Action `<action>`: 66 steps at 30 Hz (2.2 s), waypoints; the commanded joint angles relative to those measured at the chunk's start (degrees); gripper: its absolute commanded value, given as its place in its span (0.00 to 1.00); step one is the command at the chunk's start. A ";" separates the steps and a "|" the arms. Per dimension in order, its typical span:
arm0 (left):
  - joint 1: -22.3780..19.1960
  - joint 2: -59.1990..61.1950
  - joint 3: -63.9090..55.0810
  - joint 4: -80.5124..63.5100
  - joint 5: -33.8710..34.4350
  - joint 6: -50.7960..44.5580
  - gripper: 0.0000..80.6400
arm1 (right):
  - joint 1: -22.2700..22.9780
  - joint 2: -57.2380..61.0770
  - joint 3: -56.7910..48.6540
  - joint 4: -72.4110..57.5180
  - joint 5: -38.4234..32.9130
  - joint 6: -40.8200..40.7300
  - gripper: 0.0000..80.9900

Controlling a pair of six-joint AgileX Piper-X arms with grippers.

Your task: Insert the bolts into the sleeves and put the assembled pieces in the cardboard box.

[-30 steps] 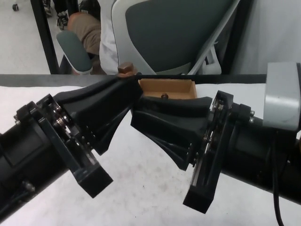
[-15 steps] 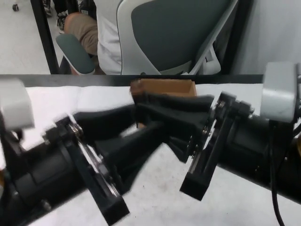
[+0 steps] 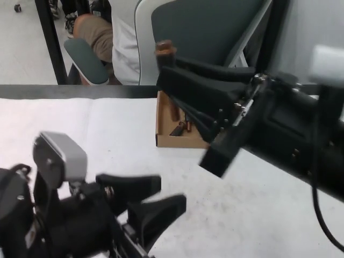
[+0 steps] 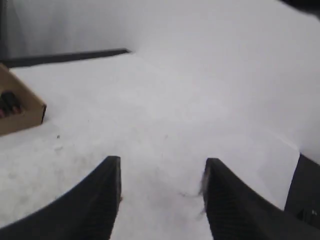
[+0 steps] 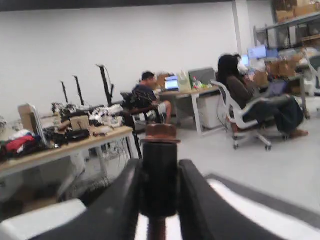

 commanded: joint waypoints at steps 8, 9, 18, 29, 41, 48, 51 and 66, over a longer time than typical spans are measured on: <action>-0.23 -0.28 -0.18 6.03 0.86 0.16 0.19 | -8.42 3.21 -13.97 37.28 5.22 -1.18 0.00; -0.23 -0.28 -0.18 6.03 1.52 0.58 0.13 | -9.30 4.07 -14.81 38.41 5.22 -1.04 0.00; -0.23 -6.00 -0.18 6.03 -2.27 7.87 0.01 | -15.80 18.01 -25.15 48.76 1.47 1.02 0.00; -0.23 -7.99 -0.18 9.10 -2.33 7.42 0.01 | -17.06 36.07 -38.94 49.48 0.09 1.02 0.00; -0.23 -7.99 -0.18 12.83 -3.14 7.42 0.01 | -20.95 52.13 -55.31 56.00 -2.49 1.02 0.00; -0.23 -7.99 -0.03 12.81 -3.14 7.59 0.01 | -22.23 59.93 -66.00 59.30 -3.67 1.02 0.00; -0.23 -7.99 0.13 12.81 -3.14 7.83 0.01 | -22.23 63.43 -69.78 61.76 -4.30 1.02 0.00; -0.23 -7.99 0.09 12.81 -3.14 9.08 0.01 | -22.34 69.52 -74.41 64.01 -4.67 -1.17 0.00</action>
